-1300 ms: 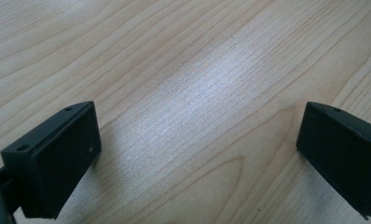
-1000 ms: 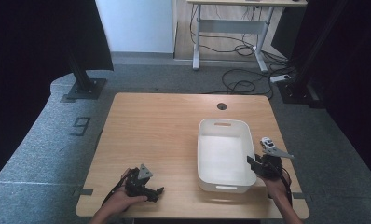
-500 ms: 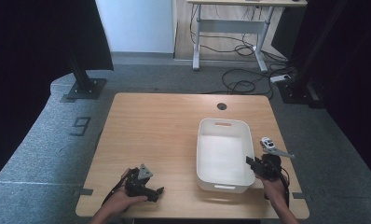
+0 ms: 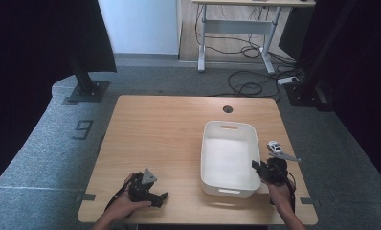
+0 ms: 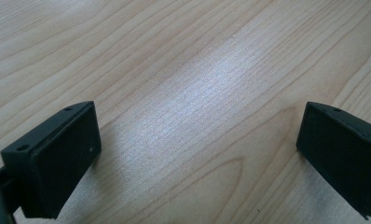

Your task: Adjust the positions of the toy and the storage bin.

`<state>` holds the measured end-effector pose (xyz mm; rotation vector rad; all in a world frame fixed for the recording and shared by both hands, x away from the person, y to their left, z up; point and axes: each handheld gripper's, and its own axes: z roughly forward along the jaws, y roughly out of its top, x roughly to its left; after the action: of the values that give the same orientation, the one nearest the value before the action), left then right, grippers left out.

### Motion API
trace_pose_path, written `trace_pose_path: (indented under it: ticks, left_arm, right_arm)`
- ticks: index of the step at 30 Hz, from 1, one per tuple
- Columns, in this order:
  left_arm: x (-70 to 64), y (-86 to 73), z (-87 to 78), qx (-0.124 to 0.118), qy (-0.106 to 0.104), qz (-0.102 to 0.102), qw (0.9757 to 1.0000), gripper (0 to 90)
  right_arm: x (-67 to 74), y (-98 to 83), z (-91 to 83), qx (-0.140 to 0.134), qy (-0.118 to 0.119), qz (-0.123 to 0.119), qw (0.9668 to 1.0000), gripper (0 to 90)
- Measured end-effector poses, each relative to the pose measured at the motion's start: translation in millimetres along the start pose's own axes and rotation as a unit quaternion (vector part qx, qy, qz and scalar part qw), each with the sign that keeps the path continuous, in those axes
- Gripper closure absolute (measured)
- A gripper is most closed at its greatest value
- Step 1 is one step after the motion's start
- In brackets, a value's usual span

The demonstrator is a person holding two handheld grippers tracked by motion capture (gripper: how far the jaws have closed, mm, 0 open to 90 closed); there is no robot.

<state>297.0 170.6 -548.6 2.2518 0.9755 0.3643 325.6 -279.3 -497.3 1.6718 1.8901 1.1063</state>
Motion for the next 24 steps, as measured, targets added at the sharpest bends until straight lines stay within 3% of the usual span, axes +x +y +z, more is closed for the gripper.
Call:
trace_pose_path:
  ticks: [24]
  left_arm:
    - [0.0, 0.3, 0.3, 0.0, 0.0, 0.0, 1.0, 0.0]
  right_arm:
    - [9.1, 2.8, 7.4, -0.009, -0.009, 0.004, 0.9999, 72.6]
